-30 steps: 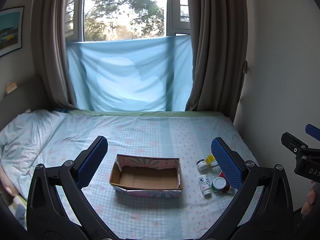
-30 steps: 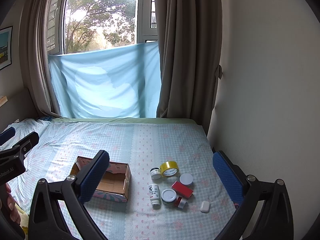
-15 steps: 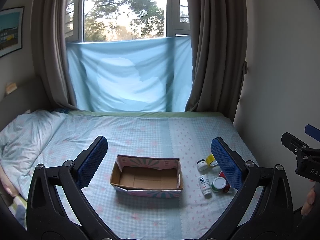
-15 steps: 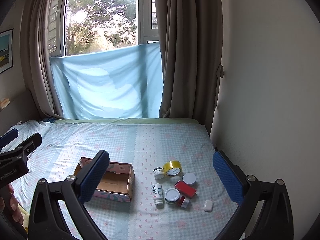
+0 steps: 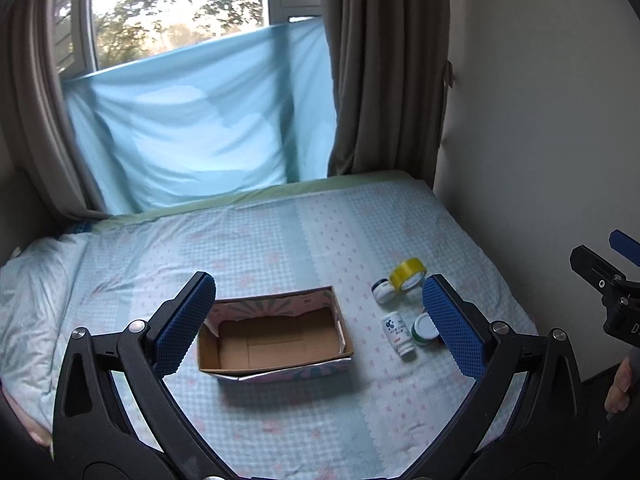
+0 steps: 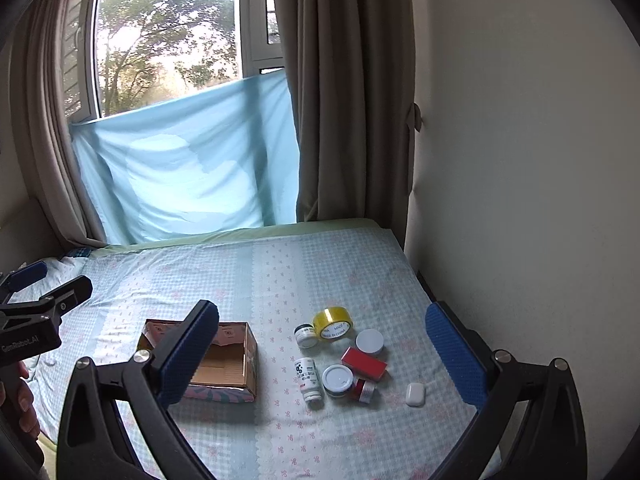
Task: Organize rigid objects
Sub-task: 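Grasp the L'Oréal jar with the left tool while the right tool grasps the red-silver jar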
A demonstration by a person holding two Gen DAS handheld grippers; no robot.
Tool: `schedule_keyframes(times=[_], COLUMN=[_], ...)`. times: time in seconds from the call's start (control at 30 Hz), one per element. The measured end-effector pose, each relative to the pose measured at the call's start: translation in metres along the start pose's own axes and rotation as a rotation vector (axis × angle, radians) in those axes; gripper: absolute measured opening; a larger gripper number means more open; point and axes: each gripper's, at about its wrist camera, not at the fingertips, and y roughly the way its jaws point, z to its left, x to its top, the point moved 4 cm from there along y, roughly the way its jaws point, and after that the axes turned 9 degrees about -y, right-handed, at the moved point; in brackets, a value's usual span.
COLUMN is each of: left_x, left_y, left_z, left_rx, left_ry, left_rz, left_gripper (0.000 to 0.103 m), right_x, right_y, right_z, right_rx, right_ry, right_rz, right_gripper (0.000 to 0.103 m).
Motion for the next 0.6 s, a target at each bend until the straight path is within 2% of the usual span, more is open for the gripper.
schedule_keyframes(times=[0.17,0.3,0.6], left_x=[-0.008,-0.017,-0.043], left_y=[0.068,0.127,0.271], left_z=[-0.018,-0.034,-0.074], left_rx=[-0.069,-0.11,-0.138], left_ry=[0.09,0.12,0.245], left_rz=[0.102,0.203,0.405], left_gripper=[0.103,0.103,0.103], right_x=[-0.029,-0.056,-0.127], right_y=[0.035,0.071,0.177], right_z=[-0.014,-0.026,-0.056], right_rx=[-0.051,-0.058,-0.042], right_ry=[0.066,0.126,0.26], right_rz=[0.09,0.169,0.366], right_gripper=[0.103,0.103,0.103])
